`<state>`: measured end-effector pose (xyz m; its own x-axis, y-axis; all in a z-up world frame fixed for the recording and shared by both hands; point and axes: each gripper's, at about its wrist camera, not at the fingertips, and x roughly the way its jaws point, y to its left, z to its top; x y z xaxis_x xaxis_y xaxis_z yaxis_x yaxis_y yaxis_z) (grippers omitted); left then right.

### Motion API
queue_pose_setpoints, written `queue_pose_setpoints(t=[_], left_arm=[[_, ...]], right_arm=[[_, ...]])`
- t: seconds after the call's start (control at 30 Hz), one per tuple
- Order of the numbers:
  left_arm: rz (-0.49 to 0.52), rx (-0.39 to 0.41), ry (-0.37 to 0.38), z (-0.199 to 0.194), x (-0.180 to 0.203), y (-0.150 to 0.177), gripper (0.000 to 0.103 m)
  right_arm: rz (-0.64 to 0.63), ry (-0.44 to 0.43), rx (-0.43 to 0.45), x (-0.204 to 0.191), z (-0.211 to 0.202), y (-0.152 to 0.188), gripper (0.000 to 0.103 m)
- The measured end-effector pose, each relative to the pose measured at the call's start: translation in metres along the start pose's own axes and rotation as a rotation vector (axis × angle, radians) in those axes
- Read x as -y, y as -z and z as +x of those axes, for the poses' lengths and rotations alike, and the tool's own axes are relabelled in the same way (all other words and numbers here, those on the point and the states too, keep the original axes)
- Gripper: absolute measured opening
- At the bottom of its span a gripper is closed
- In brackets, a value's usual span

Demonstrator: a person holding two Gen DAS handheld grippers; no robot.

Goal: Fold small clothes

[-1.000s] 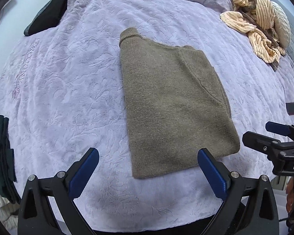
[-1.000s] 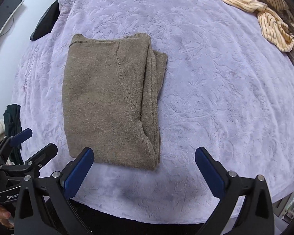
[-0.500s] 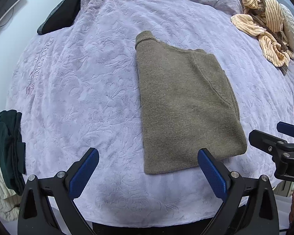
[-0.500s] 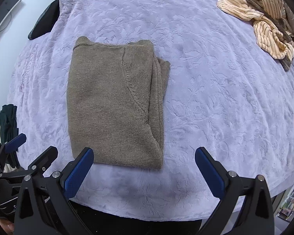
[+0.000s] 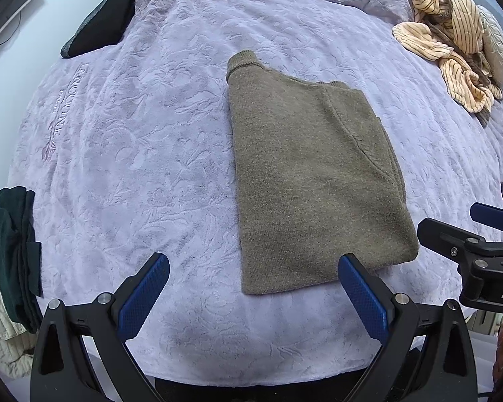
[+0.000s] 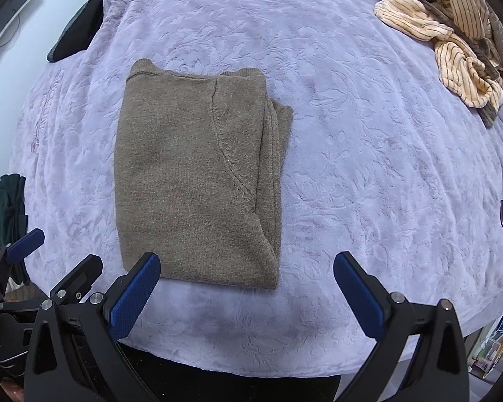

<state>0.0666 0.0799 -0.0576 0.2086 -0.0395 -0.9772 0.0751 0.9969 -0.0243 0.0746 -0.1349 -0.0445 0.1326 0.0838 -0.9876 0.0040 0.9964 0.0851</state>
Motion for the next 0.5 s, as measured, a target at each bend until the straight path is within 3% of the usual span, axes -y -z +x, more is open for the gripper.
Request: queue_pose_setpoints(t=[0.5], left_arm=[[-0.003, -0.012, -0.009, 0.0011, -0.0008, 0.0008, 0.101]], right_arm=[[-0.003, -0.002, -0.002, -0.0051, 0.0001, -0.0002, 0.103]])
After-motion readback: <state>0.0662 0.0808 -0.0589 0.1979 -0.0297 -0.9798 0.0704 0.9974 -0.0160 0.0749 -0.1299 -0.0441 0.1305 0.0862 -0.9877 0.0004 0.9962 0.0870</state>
